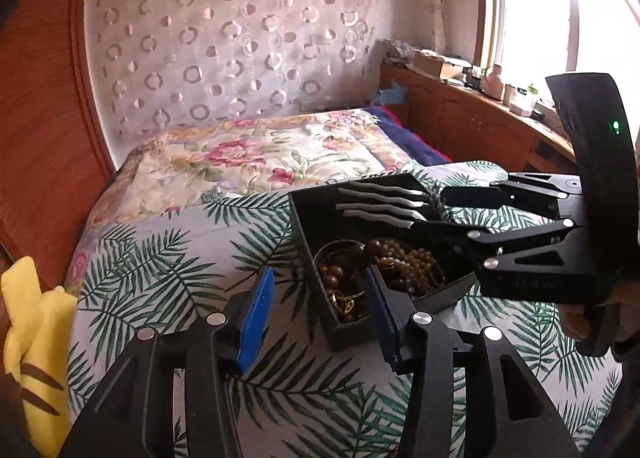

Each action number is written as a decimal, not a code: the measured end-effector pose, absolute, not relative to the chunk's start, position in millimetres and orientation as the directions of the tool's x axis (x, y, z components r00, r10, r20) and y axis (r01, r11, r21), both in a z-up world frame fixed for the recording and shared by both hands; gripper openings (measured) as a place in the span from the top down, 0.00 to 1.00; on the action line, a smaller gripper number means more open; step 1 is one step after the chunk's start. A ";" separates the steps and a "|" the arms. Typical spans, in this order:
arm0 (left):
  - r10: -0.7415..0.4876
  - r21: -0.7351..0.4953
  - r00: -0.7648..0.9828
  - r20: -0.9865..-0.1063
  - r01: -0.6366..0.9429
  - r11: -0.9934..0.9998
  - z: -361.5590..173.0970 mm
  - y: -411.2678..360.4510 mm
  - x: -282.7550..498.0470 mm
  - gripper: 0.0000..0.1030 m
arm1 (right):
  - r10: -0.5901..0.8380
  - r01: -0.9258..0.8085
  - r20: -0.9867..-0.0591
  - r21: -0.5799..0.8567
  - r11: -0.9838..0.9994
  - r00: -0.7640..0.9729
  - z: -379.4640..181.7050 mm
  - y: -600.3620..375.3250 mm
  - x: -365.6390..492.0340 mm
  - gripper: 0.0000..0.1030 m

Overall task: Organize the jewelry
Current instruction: 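Carry the comb and ring over the black box and open both tools, then grasp a small brown earring with the right tool while the left grasps a green-bead chain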

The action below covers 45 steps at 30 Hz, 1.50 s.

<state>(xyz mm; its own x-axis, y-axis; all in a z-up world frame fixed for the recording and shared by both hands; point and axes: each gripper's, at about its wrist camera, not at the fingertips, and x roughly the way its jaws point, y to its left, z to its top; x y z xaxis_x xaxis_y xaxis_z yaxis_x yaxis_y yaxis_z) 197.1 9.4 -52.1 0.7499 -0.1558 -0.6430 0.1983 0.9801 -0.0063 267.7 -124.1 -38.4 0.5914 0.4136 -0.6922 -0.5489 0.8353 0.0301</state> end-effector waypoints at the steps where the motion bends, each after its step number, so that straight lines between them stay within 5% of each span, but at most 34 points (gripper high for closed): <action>1: -0.156 -0.009 0.749 -0.643 0.197 0.980 -52.3 10.2 196.5 0.56 | 0.416 -0.551 -0.689 0.029 0.834 0.593 -37.6 -124.6 267.2 0.41; 3: -0.161 -0.014 0.749 -0.643 0.198 0.980 -53.1 12.8 193.7 0.54 | 0.420 -0.554 -0.685 0.028 0.832 0.595 -35.3 -125.2 266.7 0.34; 9: -0.172 -0.016 0.751 -0.638 0.210 0.977 -57.1 15.5 175.6 0.49 | 0.448 -0.558 -0.647 0.042 0.829 0.617 -24.3 -137.8 245.0 0.34; 17: -0.193 -0.034 0.731 -0.654 0.227 0.973 -75.1 18.2 144.3 0.42 | 0.499 -0.638 -0.667 0.046 0.769 0.553 -35.1 -142.2 195.3 0.70; 33: -0.204 -0.056 0.703 -0.681 0.228 0.972 -94.1 24.9 114.9 0.41 | 0.499 -0.674 -0.762 0.112 0.730 0.414 -85.9 -108.1 179.8 0.72; 36: -0.207 -0.062 0.700 -0.684 0.227 0.972 -96.3 25.1 113.7 0.41 | 0.491 -0.670 -0.775 0.121 0.733 0.397 -90.7 -107.6 181.7 0.85; 45: -0.224 -0.068 0.684 -0.694 0.247 0.966 -99.6 20.2 110.9 0.41 | 0.511 -0.660 -0.751 0.136 0.739 0.417 -83.4 -125.4 182.1 0.90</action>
